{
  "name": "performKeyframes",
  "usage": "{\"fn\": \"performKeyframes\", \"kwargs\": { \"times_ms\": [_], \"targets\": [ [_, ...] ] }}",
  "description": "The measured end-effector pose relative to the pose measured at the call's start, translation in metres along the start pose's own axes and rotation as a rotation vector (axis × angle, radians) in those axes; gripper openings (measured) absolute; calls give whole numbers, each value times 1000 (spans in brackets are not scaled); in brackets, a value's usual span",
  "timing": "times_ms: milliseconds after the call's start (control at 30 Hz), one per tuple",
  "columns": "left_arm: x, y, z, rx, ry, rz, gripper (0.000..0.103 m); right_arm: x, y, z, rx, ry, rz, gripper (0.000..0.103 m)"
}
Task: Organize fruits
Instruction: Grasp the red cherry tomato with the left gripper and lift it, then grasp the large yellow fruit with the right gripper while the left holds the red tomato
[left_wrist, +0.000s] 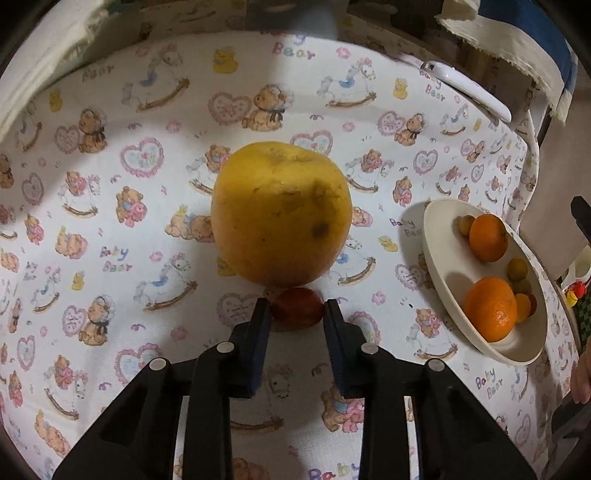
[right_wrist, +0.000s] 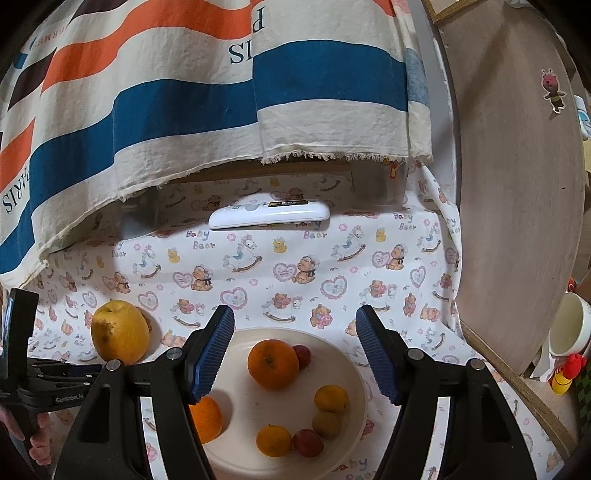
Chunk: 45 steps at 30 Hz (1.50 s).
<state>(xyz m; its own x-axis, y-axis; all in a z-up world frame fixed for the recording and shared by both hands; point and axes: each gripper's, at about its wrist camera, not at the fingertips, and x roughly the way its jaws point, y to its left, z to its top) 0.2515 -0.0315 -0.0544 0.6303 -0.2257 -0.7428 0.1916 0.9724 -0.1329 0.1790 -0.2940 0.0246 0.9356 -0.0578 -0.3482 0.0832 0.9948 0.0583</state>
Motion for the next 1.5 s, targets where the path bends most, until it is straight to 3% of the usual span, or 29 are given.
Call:
{"fn": "performKeyframes", "kwargs": {
  "times_ms": [333,567,833,900,1033,1167,1300,1500],
  "targets": [
    [-20,-4,0,26,-105,25,28,-1,-1,0,-4,-5,1,70],
    [-36,-7,1,63,-196,83,28,-1,0,0,-10,-8,9,70],
    [-62,12,15,13,-265,90,28,-12,7,6,39,33,29,70],
    [-70,18,20,10,-272,100,28,-19,14,10,38,18,15,70],
    [-87,29,23,0,-313,128,28,-21,37,19,33,52,93,71],
    [-98,40,27,-32,-329,113,28,-14,65,20,21,68,148,90],
    [-104,46,28,-33,-348,128,28,-1,103,18,-34,85,177,91],
    [-99,68,31,-77,-335,131,28,34,154,15,-119,211,229,91]
  ]
}}
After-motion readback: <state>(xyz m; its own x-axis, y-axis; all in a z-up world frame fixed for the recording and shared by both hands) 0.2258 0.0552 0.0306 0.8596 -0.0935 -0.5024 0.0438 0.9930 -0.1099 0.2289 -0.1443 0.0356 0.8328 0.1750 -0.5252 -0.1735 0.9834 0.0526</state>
